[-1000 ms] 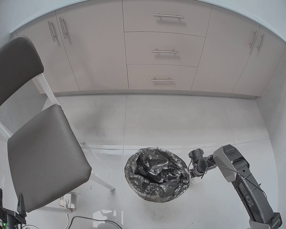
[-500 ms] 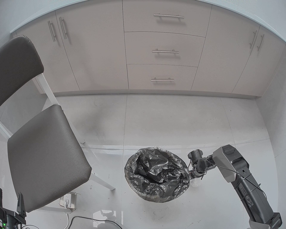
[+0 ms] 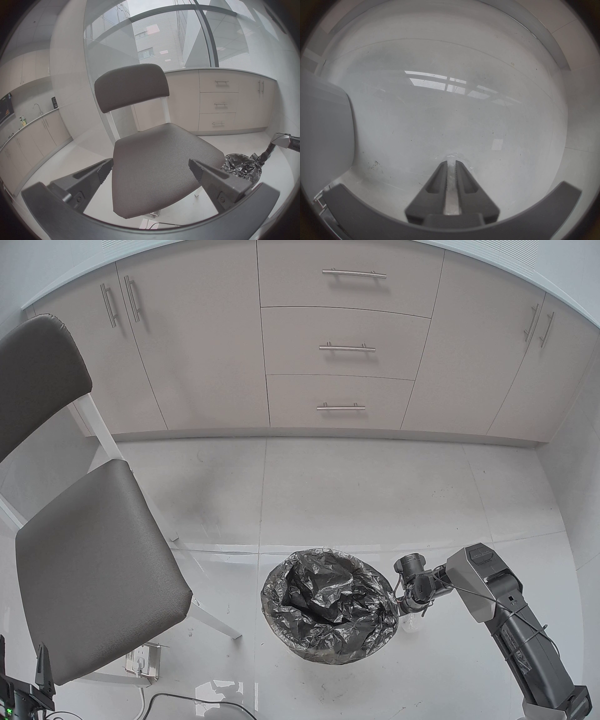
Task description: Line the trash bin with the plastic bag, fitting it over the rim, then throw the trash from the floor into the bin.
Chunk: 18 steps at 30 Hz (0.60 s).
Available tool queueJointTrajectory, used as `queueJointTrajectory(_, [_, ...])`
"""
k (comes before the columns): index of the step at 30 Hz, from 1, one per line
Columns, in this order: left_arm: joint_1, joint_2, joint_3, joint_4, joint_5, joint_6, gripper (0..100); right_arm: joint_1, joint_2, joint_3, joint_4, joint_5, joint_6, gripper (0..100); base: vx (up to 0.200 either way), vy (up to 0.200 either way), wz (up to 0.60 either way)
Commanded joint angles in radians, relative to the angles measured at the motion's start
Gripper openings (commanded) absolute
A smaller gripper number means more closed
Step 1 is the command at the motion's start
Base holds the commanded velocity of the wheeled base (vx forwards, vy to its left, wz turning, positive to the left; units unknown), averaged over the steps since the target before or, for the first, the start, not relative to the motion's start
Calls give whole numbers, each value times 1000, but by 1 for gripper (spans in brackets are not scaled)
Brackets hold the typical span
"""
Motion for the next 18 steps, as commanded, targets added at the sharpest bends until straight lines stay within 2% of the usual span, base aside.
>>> queueJointTrajectory(1, [0,0,8,-2,0,0,100,1,1,0,-1,0,1,100,0,0,0])
queueJointTrajectory(13, [0,-2,8,0,0,-1,100,1,1,0,4,-1,4,100,0,0,0])
queueJointTrajectory(18, [0,-2,8,-2,0,-1,100,2,1,0,73,-15,4,100,0,0,0])
